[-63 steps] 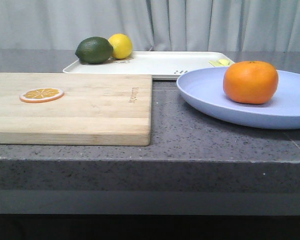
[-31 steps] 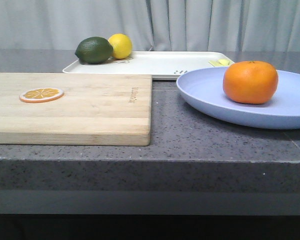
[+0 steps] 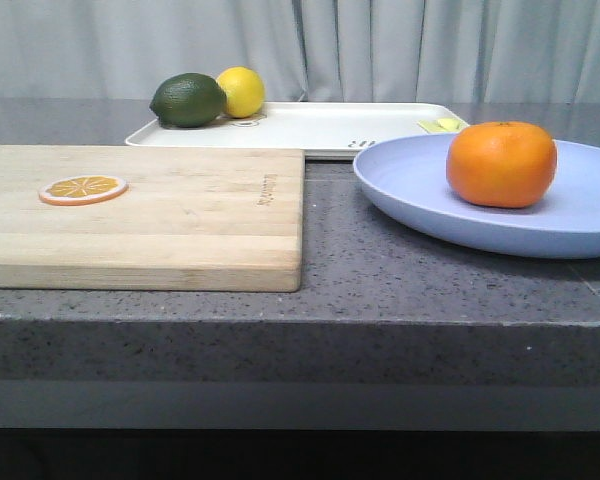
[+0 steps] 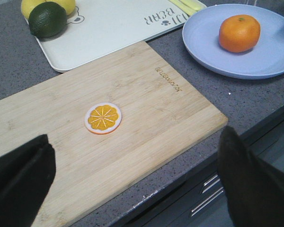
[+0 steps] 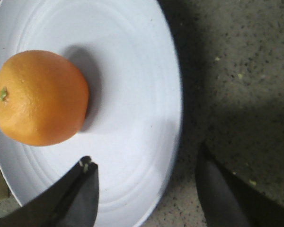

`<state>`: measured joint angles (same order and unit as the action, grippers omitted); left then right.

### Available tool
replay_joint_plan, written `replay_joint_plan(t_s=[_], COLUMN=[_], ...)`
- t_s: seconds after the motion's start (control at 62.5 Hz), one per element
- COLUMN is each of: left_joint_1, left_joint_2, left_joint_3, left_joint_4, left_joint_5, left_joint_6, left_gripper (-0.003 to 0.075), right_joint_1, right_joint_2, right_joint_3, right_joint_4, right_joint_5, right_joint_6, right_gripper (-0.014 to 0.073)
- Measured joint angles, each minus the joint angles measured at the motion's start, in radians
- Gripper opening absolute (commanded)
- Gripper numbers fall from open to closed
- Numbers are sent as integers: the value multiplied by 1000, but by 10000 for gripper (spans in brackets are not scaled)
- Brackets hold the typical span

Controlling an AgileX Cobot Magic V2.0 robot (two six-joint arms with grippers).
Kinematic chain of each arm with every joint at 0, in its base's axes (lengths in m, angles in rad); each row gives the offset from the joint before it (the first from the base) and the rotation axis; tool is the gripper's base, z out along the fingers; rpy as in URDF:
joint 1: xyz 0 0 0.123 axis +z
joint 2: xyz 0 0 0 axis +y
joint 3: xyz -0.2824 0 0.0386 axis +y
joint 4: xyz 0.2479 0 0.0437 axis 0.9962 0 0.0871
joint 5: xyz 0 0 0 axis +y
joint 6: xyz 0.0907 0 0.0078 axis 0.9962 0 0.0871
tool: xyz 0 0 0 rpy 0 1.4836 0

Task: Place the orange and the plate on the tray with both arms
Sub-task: 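Move the right gripper toward the near rim of the blue plate, then grasp the rim of the blue plate with the right gripper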

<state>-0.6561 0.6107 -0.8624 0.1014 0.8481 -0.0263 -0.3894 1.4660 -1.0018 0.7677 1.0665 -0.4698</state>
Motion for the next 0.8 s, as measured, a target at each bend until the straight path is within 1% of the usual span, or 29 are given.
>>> replay_joint_plan(t_s=[0.24, 0.416, 0.48, 0.672, 0.8], left_joint_1=[0, 0, 0, 0, 0], left_joint_2=[0, 0, 0, 0, 0], left_joint_3=[3, 3, 3, 3, 3], left_joint_4=[0, 2, 2, 2, 2], left_joint_5=[0, 0, 0, 0, 0], left_joint_6=[0, 0, 0, 0, 0], left_gripper=[673, 673, 673, 673, 673], right_joint_1=[0, 20, 30, 36, 36], right_joint_2=[57, 75, 80, 94, 97], right_joint_3=[0, 0, 0, 0, 0], right_joint_4=[10, 11, 12, 16, 18], right_joint_5=[-37, -52, -59, -72, -86], right_joint_6=[-9, -11, -11, -12, -12], right_gripper=[412, 402, 365, 191, 116])
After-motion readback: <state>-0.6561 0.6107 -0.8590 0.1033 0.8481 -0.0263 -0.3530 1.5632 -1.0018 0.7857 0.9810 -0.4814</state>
